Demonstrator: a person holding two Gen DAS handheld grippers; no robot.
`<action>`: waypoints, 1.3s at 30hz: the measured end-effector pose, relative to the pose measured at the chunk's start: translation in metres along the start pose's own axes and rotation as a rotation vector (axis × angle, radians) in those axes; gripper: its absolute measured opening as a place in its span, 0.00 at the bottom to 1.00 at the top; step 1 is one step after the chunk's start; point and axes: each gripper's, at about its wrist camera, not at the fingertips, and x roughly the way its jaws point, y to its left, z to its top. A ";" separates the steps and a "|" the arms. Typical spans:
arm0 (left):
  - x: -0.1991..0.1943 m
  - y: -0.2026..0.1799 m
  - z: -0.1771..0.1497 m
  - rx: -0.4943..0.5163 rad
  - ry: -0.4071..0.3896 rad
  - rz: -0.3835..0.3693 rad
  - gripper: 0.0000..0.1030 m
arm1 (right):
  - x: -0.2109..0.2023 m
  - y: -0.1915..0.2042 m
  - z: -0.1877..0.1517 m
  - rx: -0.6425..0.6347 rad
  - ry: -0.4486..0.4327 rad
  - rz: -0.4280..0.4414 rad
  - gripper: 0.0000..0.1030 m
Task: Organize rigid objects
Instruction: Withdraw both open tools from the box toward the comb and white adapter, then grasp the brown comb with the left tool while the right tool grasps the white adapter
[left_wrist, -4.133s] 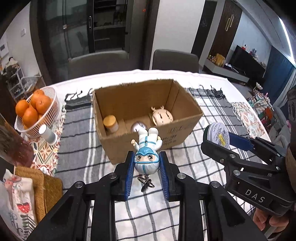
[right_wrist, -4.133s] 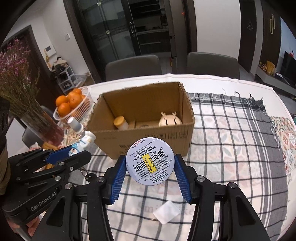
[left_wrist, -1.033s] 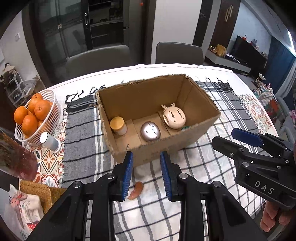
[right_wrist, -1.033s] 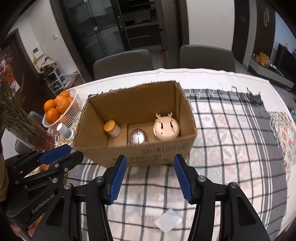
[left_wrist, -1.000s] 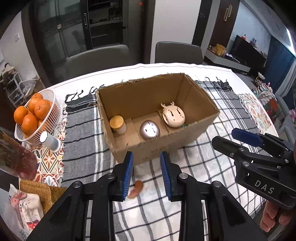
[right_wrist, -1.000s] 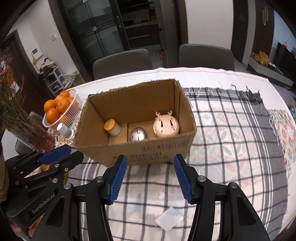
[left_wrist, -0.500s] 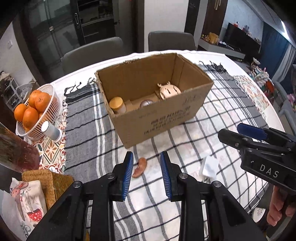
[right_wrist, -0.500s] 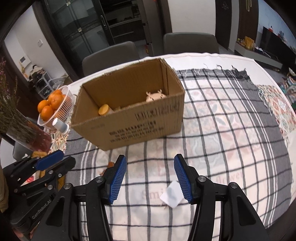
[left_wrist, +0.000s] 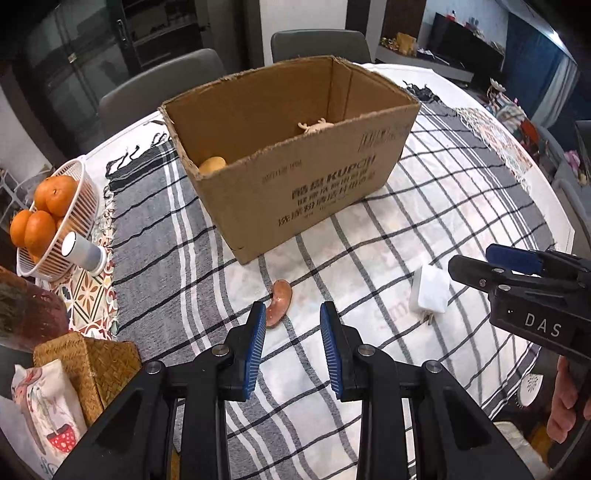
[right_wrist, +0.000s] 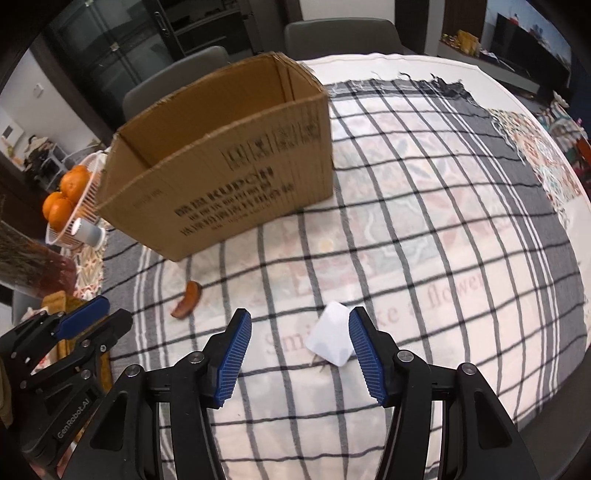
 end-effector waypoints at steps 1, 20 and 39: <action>0.001 0.000 -0.001 0.002 -0.005 0.004 0.29 | 0.002 -0.001 -0.002 0.007 0.003 -0.001 0.55; 0.065 0.005 -0.004 0.080 0.084 -0.013 0.29 | 0.044 -0.016 -0.023 0.201 0.027 -0.075 0.55; 0.109 0.006 0.001 0.109 0.180 0.038 0.29 | 0.080 -0.027 -0.019 0.260 0.111 -0.142 0.55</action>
